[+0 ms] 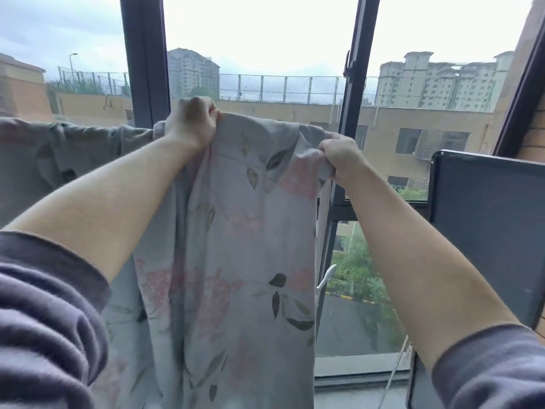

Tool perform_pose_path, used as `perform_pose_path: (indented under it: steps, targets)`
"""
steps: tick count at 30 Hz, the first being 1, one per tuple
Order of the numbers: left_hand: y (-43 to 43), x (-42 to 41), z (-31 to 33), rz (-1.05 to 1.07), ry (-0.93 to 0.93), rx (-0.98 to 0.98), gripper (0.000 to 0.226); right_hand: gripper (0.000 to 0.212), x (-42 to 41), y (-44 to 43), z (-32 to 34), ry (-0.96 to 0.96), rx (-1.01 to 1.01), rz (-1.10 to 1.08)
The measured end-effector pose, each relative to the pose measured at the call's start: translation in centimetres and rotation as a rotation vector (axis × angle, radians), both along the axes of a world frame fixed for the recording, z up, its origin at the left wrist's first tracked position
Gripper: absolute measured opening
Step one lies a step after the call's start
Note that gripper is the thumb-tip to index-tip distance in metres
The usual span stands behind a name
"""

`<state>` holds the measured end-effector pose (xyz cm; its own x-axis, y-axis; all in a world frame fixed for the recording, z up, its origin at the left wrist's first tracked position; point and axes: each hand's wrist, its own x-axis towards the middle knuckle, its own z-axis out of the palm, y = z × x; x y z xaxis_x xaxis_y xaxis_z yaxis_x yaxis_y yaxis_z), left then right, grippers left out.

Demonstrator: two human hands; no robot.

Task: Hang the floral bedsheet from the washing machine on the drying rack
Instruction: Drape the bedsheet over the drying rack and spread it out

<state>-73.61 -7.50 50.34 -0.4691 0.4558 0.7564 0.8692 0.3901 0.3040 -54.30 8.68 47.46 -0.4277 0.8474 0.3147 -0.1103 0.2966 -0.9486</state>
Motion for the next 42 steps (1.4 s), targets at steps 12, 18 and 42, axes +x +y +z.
perform_pose_path:
  steps: [12, 18, 42]
  targets:
    - [-4.9, -4.1, -3.0, 0.03, 0.191, -0.188, 0.041, 0.039, -1.9, -2.6, -1.0, -0.675, 0.906, -0.256]
    - [-8.6, -7.4, -3.5, 0.018, 0.105, -0.11, 0.038, 0.043, -4.4, -3.9, -1.1, -0.682, 1.05, -0.33]
    - [-19.3, -20.2, -3.2, 0.052, 0.258, -0.175, 0.032, 0.049, -14.9, -14.7, -0.2, -0.768, 1.013, -0.484]
